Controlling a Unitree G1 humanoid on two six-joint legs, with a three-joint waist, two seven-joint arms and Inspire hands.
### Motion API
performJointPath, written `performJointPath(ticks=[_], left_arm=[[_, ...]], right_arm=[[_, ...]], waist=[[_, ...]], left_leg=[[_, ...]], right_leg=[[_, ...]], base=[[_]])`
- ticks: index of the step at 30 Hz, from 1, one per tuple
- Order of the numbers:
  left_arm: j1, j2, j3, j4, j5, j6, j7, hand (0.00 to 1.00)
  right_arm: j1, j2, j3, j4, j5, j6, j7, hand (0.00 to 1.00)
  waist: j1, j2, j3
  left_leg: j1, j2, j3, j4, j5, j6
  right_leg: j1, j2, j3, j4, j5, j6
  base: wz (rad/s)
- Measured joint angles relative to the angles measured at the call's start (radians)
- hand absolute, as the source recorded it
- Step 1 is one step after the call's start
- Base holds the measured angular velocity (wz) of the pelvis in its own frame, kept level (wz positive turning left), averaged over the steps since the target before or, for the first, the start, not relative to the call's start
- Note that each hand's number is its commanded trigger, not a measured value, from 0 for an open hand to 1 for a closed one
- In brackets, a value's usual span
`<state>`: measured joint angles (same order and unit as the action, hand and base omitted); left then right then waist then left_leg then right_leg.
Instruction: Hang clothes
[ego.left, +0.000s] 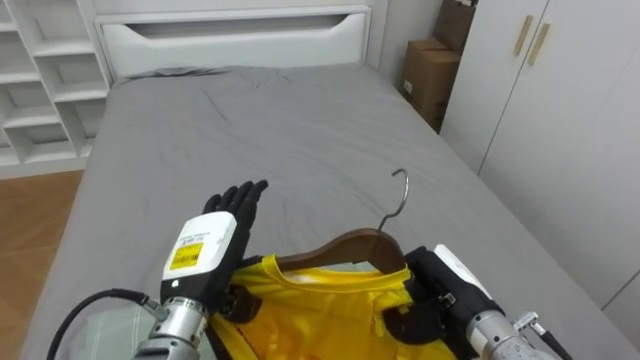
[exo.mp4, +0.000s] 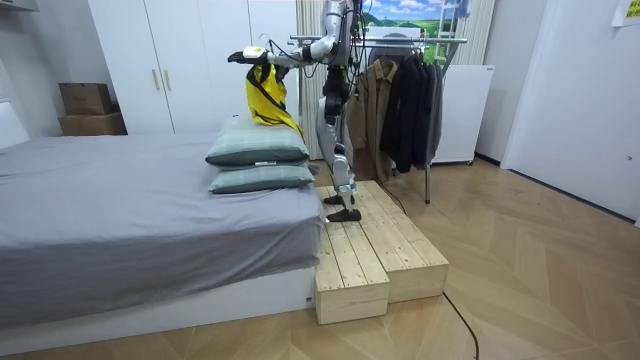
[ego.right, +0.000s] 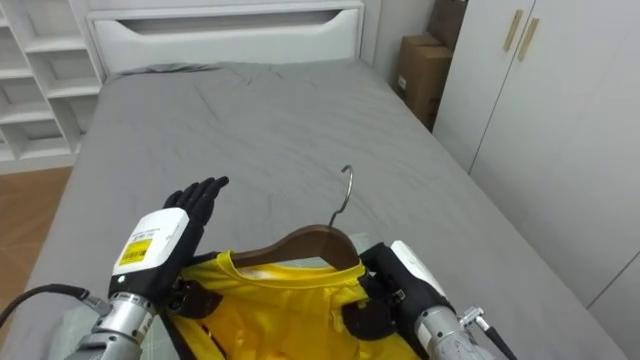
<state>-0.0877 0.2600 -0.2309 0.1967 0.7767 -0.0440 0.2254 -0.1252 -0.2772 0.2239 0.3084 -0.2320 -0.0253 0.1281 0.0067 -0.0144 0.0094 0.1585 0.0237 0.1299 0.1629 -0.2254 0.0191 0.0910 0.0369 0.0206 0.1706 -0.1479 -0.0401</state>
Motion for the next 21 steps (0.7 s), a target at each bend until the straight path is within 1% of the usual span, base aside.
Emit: performJointPath(ticks=[5, 7, 10, 17, 21], left_arm=[[0.004, -0.012, 0.0, 0.024, 0.001, 0.009, 0.0, 0.0], [0.017, -0.013, 0.001, 0.027, 0.001, 0.019, 0.0, 0.0], [0.021, -0.015, 0.001, 0.04, 0.001, 0.023, 0.0, 0.0], [0.05, -0.015, 0.003, 0.058, 0.001, 0.023, 0.002, 0.0], [0.057, -0.015, 0.019, 0.087, 0.0, 0.022, 0.006, 0.0]], right_arm=[[0.0, 0.006, -0.022, 0.0, -0.001, 0.007, 0.006, 1.0], [0.0, 0.007, -0.039, 0.0, -0.001, 0.018, 0.006, 1.0], [0.0, 0.008, -0.059, -0.001, -0.001, 0.027, 0.005, 1.0], [0.0, 0.007, -0.065, -0.009, -0.014, 0.028, 0.005, 1.0], [0.0, 0.003, -0.065, -0.014, -0.02, 0.028, 0.005, 1.0]], waist=[[-0.002, -0.003, 0.0002], [-0.001, -0.007, -0.0001], [0.001, -0.01, -0.0007], [0.0, -0.009, -0.0009], [0.0, -0.007, -0.0021]], left_leg=[[0.009, 0.0, -0.001, -0.002, 0.0, 0.0], [0.009, -0.001, -0.001, -0.001, 0.0, 0.0], [0.01, -0.001, -0.001, -0.001, 0.0, 0.0], [0.013, 0.0, -0.001, 0.0, 0.0, 0.0], [0.013, -0.001, 0.0, 0.001, 0.0, 0.0]], right_leg=[[0.01, 0.0, 0.0, 0.0, 0.0, 0.0], [0.01, 0.0, 0.0, 0.001, 0.0, 0.0], [0.011, 0.0, -0.001, 0.001, 0.0, 0.0], [0.014, 0.0, 0.0, 0.001, 0.0, 0.0], [0.014, 0.0, 0.001, 0.002, 0.0, 0.0]], base=[[0.0], [0.0], [0.0], [0.0], [0.0]])
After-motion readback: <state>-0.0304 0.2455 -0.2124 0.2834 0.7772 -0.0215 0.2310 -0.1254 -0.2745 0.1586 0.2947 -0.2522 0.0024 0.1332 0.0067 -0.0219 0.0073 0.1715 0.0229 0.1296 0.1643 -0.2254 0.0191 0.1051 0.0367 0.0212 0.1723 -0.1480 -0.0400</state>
